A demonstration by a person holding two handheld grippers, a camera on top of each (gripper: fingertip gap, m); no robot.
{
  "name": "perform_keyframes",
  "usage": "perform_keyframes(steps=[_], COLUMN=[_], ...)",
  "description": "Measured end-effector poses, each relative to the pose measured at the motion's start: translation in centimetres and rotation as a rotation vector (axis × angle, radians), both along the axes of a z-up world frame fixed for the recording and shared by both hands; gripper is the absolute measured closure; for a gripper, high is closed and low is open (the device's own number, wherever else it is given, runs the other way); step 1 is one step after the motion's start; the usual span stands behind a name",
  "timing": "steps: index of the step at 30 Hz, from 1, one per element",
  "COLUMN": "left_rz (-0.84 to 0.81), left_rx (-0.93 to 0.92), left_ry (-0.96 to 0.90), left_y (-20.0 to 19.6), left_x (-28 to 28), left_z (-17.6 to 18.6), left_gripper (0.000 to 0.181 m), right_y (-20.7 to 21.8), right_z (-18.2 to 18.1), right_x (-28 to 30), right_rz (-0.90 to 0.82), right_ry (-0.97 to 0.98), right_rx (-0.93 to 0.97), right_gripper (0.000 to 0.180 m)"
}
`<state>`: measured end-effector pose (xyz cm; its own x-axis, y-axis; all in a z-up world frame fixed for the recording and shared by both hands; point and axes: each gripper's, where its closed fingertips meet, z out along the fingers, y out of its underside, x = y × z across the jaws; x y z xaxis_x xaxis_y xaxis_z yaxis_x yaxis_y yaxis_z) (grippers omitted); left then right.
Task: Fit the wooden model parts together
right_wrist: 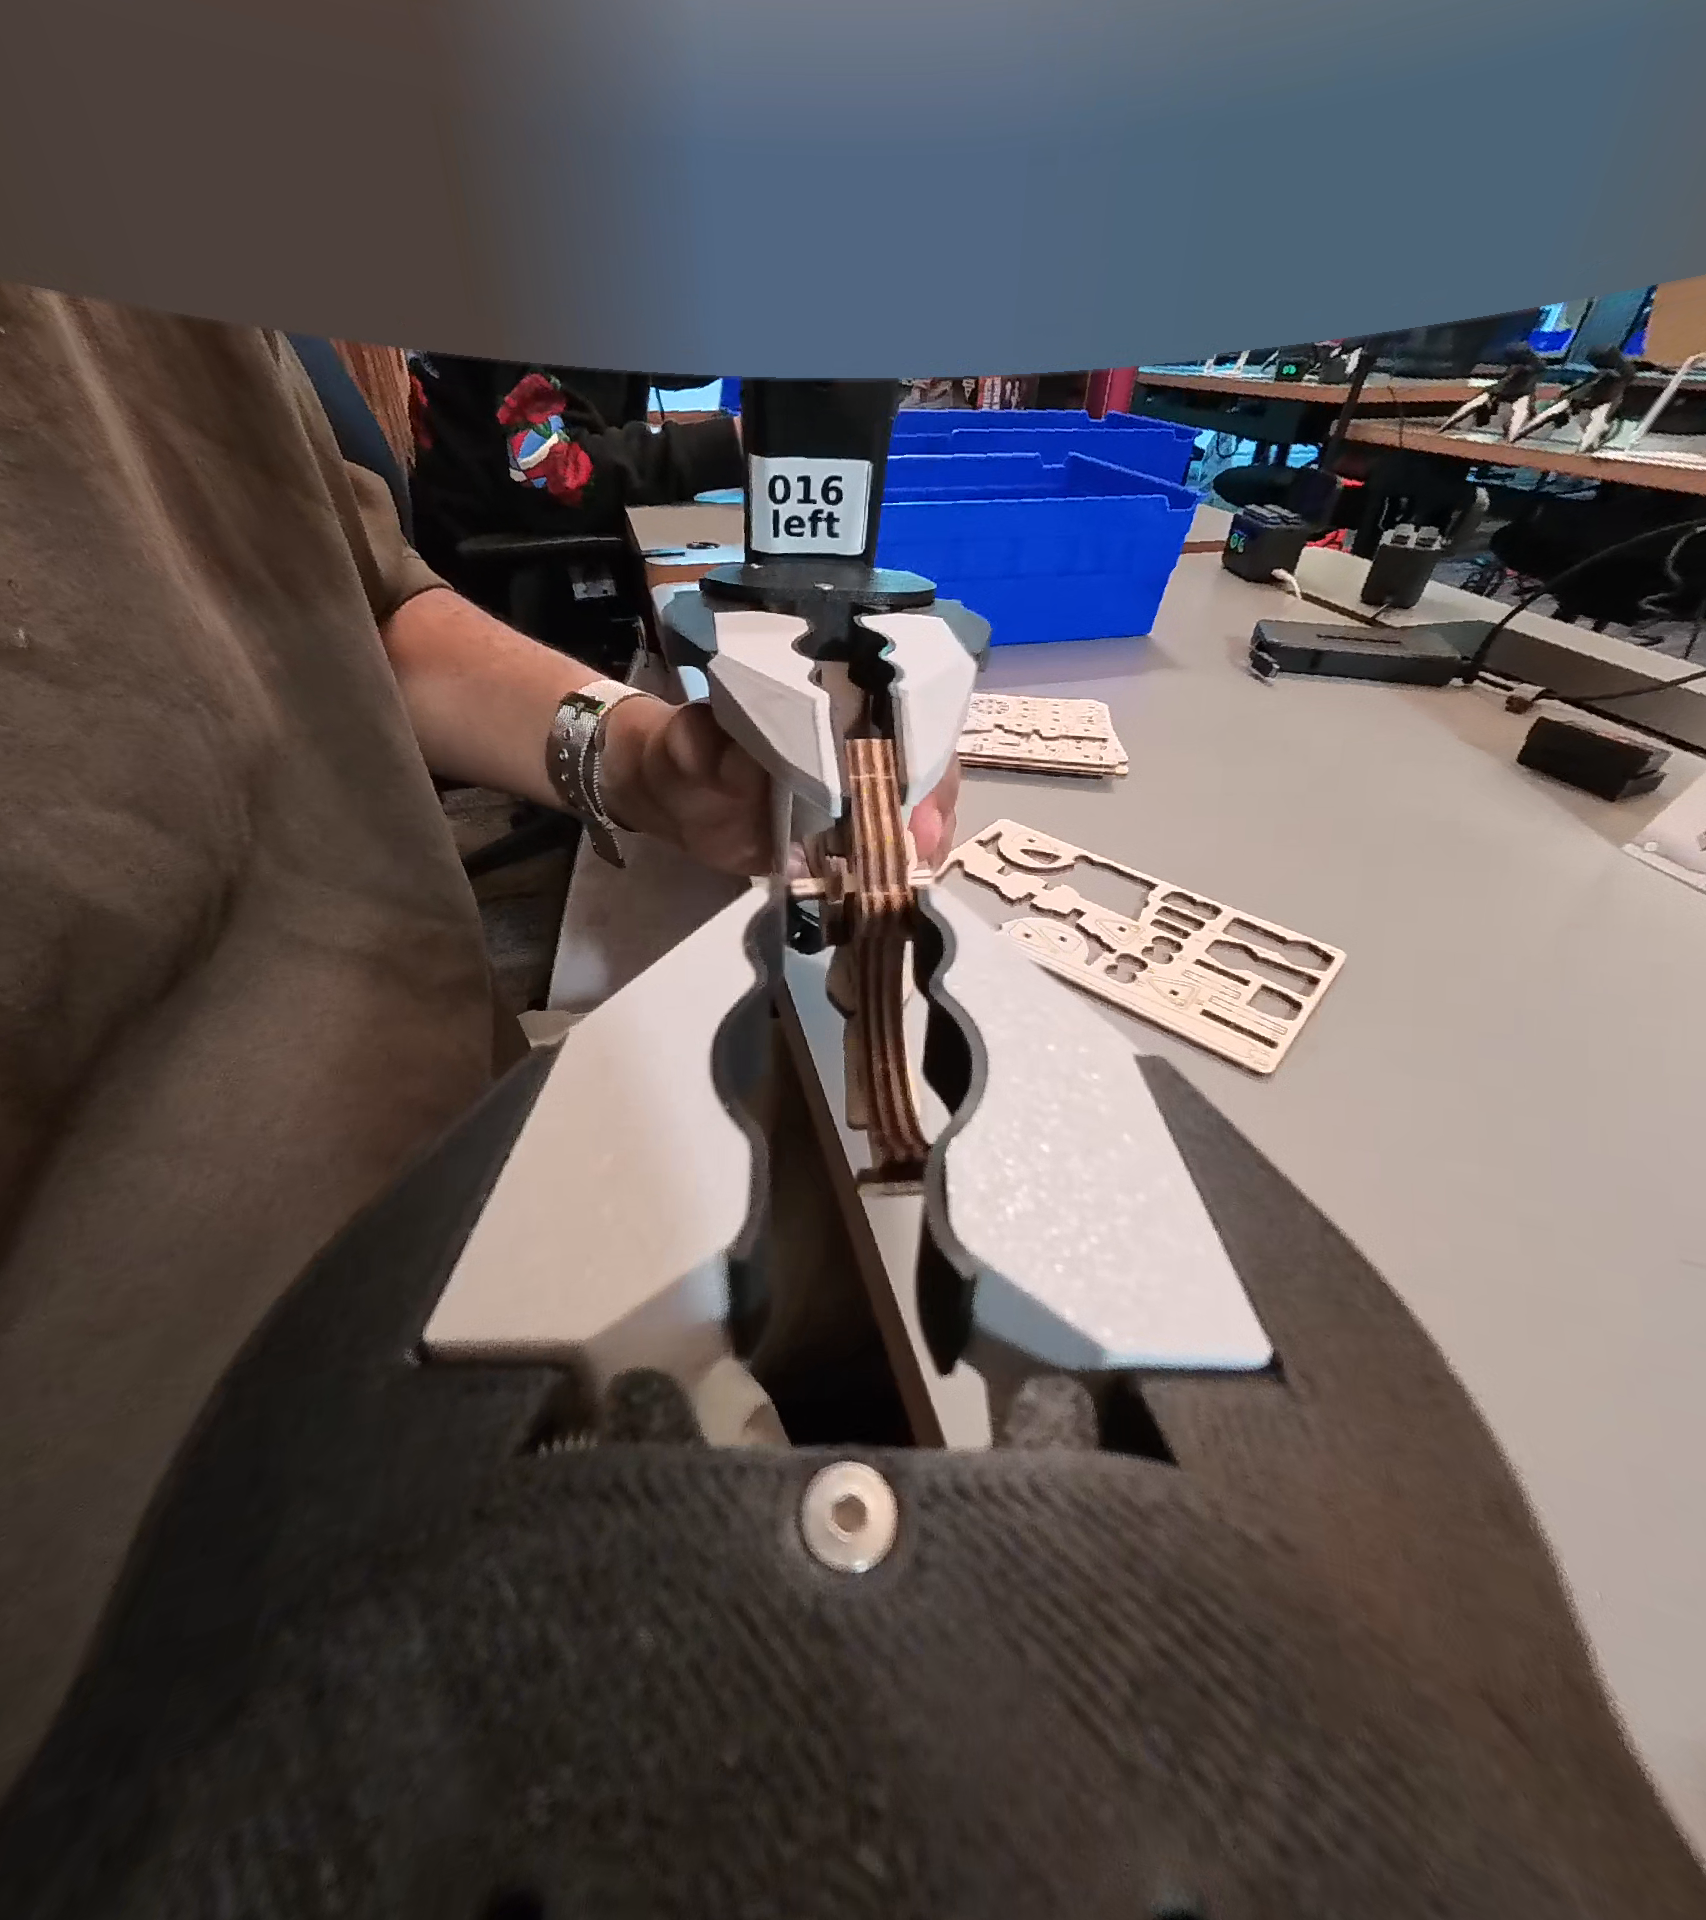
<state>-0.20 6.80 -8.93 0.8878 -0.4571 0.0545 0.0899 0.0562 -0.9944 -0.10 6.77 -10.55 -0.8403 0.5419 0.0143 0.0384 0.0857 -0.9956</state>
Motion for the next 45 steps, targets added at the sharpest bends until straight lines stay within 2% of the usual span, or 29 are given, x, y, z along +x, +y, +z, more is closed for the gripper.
perform_keyframes(steps=[8, 11, 14, 22, 26, 29, 33, 36, 42, 45], left_rz=[0.001, 0.004, 0.006, 0.009, -0.005, -0.012, 0.007, 0.011, -0.010, -0.012], left_rx=[-0.001, 0.001, 0.007, 0.013, 0.023, 0.024, 0.017, 0.019, 0.003, -0.001], left_ry=[0.003, -0.004, -0.019, -0.032, -0.057, -0.054, -0.052, -0.068, -0.087, -0.083], left_y=[0.0, 0.0, -0.1, 0.0, 0.0, -0.1, -0.1, -0.2, -0.1, 0.0], left_x=[0.0, -0.2, -0.3, -0.3, 0.1, 0.1, -0.4, -0.6, -0.5, -0.4], left_z=[0.0, 0.0, 0.2, 0.3, 0.6, 0.7, 0.5, 0.6, 0.4, 0.2], left_gripper=[0.176, 0.176, 0.176, 0.176, 0.176, 0.176, 0.176, 0.176, 0.176, 0.176], right_y=[0.1, 0.0, 0.1, 0.3, 0.4, 0.4, 0.1, -0.1, 0.8, 1.0], right_z=[0.1, 0.1, 0.3, 0.4, 0.5, 0.6, 0.4, 0.1, 0.8, 1.0], right_x=[0.0, 0.0, 0.0, -0.1, -0.1, 0.0, 0.1, 0.0, -0.3, -0.4], right_rz=[0.010, 0.016, 0.013, 0.016, 0.009, 0.020, 0.025, 0.027, 0.004, 0.003], right_ry=[-0.025, -0.035, -0.028, -0.036, -0.042, -0.050, -0.051, -0.063, -0.046, -0.059], right_rx=[-0.018, -0.031, -0.039, -0.055, -0.043, -0.062, -0.051, -0.045, -0.088, -0.109], right_gripper=[0.159, 0.151, 0.155, 0.153, 0.169, 0.170, 0.154, 0.149, 0.164, 0.163])
